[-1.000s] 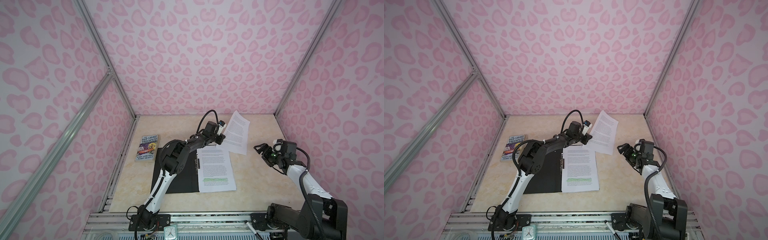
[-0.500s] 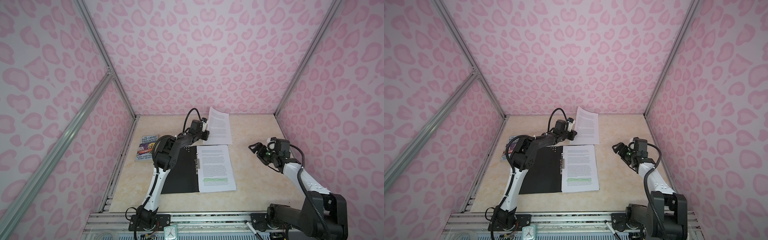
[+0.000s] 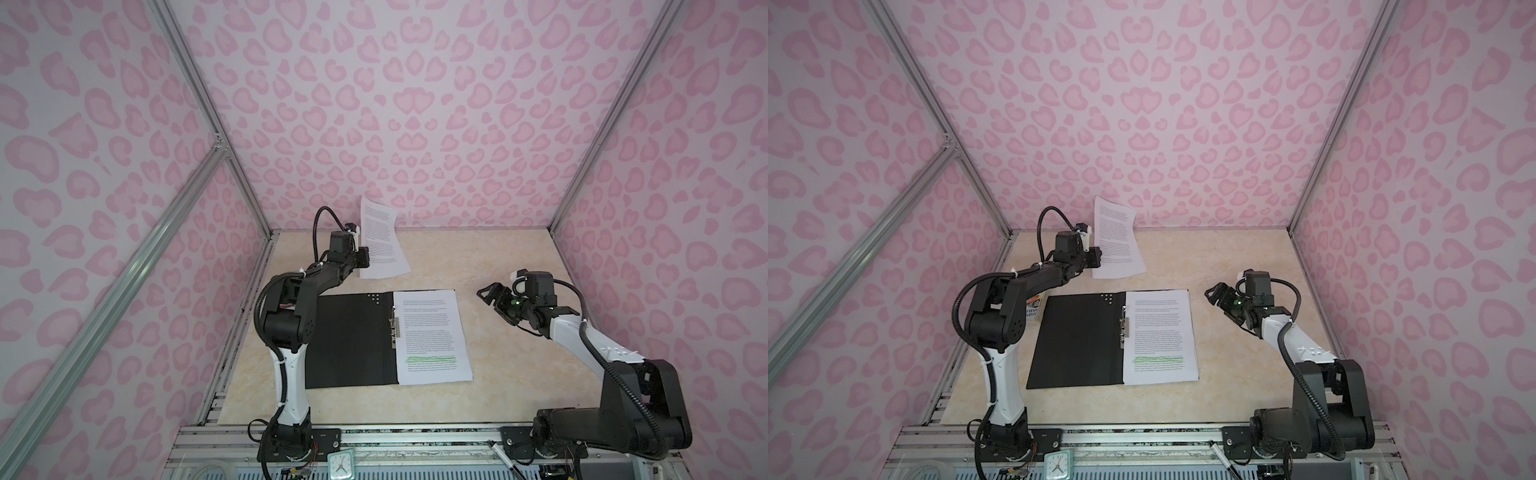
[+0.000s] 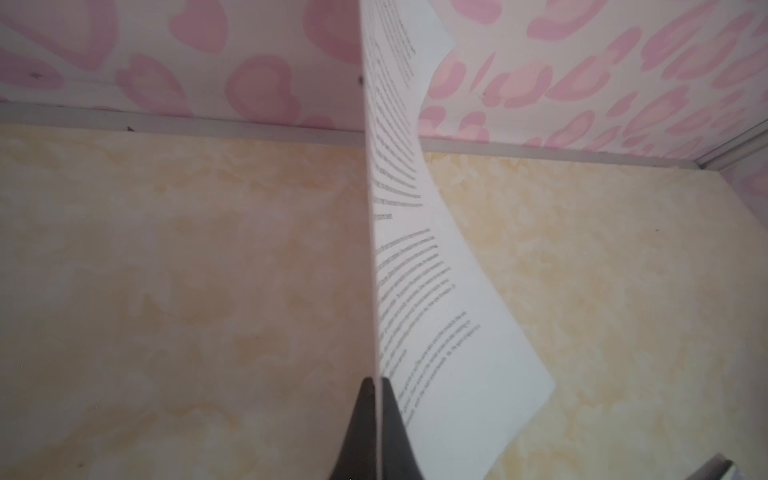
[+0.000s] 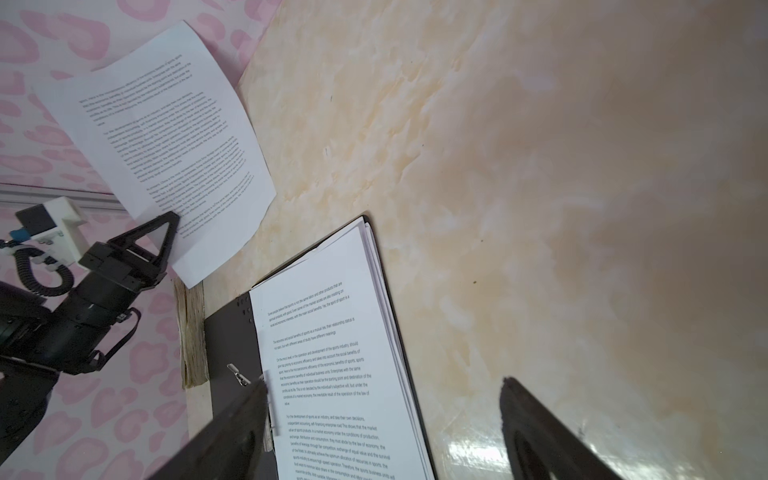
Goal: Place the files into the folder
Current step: 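Lift the sheet high with the left gripper and swing it over the folder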
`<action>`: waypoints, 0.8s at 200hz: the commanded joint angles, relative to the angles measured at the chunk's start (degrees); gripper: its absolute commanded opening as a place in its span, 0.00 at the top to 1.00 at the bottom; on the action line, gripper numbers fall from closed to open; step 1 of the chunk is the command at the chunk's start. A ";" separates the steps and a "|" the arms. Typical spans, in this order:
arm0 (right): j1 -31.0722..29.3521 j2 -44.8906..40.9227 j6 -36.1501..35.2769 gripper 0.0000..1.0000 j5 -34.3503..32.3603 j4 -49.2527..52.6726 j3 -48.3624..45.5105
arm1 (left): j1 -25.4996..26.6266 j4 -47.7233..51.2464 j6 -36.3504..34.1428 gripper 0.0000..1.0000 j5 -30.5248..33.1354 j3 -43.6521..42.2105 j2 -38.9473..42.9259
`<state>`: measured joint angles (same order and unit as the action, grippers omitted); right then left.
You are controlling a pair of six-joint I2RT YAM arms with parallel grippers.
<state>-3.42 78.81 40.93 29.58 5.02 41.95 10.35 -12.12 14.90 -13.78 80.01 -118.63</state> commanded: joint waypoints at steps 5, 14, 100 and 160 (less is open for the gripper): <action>-1.30 0.96 0.12 0.13 -0.83 -2.08 0.51 | -1.62 -2.85 7.97 0.96 -3.25 -1.59 54.03; -1.68 1.25 0.18 0.13 -0.84 -2.29 0.62 | -1.82 -2.57 9.97 0.96 -5.02 -2.10 54.91; -5.02 2.55 0.93 0.12 1.32 -3.88 3.72 | -1.96 -3.06 31.64 0.96 -20.56 -11.51 51.74; -5.19 0.80 1.44 0.10 3.49 -6.02 4.75 | -0.98 -7.38 41.82 0.96 -32.10 -11.23 42.12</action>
<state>-8.51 80.14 42.44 31.22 1.69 46.46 8.67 -14.96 51.81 -39.81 69.01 -75.50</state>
